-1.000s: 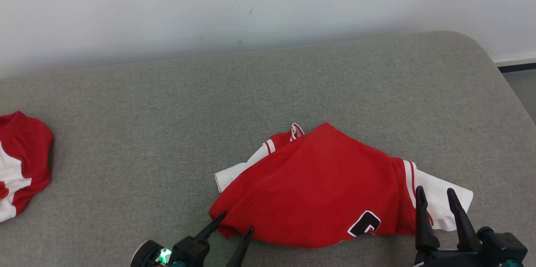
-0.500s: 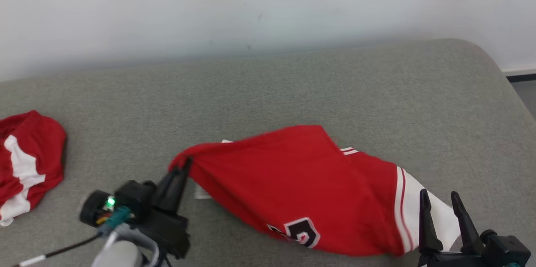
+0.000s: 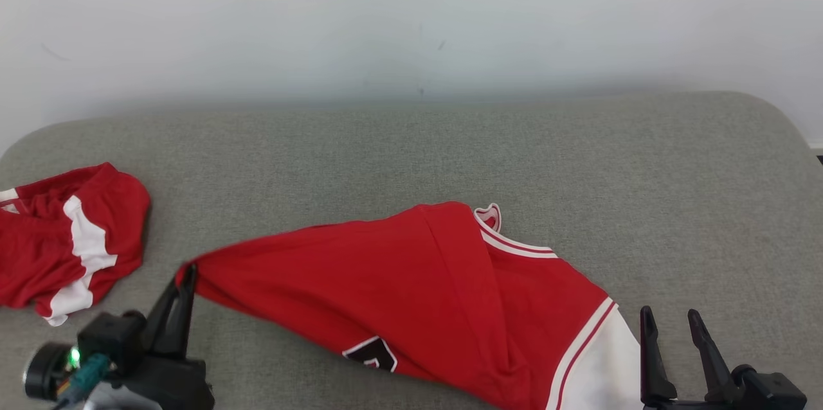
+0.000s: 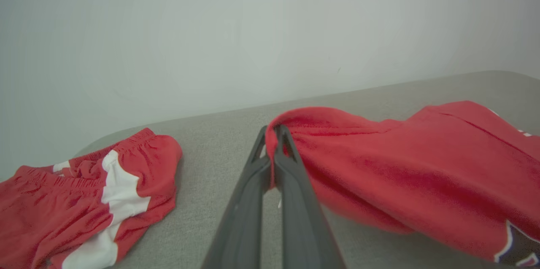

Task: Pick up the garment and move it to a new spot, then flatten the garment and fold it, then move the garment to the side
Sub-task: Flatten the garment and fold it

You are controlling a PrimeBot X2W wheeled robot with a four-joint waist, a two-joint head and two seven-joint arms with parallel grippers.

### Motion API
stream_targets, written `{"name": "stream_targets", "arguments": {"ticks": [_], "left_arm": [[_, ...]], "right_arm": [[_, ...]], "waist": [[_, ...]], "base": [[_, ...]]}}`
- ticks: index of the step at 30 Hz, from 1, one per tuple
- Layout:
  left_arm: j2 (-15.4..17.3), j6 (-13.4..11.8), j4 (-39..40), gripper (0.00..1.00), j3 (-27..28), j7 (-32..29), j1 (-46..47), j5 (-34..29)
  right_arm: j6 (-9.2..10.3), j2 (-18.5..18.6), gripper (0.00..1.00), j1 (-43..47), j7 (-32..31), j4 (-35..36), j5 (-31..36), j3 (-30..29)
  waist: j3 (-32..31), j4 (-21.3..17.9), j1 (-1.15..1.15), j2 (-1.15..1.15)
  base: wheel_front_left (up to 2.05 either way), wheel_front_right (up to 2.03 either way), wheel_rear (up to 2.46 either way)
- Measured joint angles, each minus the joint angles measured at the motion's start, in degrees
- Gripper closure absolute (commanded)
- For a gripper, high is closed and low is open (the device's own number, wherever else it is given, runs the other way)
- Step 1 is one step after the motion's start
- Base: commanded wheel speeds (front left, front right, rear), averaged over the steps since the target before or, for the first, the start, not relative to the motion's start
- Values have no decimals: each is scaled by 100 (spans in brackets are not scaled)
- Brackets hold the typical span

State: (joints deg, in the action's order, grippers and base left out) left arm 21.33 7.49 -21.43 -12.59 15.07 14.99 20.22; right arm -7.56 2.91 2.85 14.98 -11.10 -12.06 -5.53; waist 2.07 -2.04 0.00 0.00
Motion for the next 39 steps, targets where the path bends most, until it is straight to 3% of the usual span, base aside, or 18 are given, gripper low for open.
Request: {"name": "stream_targets", "arguments": {"ticks": [1, 2, 3, 4, 14, 24, 31, 39], "left_arm": [[-25, 0, -66, 100, -8, -1, -73, -9], [-59, 0, -129, 73, -9, -1, -135, -26], [-98, 0, -160, 13, 15, -1, -181, -43], [-137, 0, -177, 0, 59, -1, -202, -58], [-616, 0, 396, 0, 938, 0, -519, -265], [-1298, 1, 979, 0, 1201, 0, -1135, -591], [-1604, 1, 971, 0, 1129, 0, -1450, -710], [-1688, 1, 743, 0, 127, -1, -995, -712]], "right_arm": [[0, 2, 0, 10, 0, -15, 1, 2], [0, 1, 0, 19, -1, -30, 1, 3], [0, 1, 0, 24, -1, -38, 1, 8], [0, 0, 0, 24, -1, -44, 2, 11], [0, 0, 0, 24, 0, -97, 9, -3], [0, 2, 0, 4, -1, -207, 8, 23], [0, 1, 0, -59, 0, -300, 52, 16], [0, 2, 0, -179, -1, -345, 48, 47]], "waist": [[-9, 18, 0, 0], [-16, 34, 0, 0], [-22, 48, 0, 0], [-22, 62, 0, 0], [-14, 133, 0, 0], [32, 71, 0, 0], [101, 60, 0, 0], [207, 60, 0, 0]], "base": [[0, 0, 0], [0, 0, 0], [0, 0, 0], [0, 0, 0], [0, 0, 0], [0, 0, 0], [0, 0, 0], [0, 0, 0]]}}
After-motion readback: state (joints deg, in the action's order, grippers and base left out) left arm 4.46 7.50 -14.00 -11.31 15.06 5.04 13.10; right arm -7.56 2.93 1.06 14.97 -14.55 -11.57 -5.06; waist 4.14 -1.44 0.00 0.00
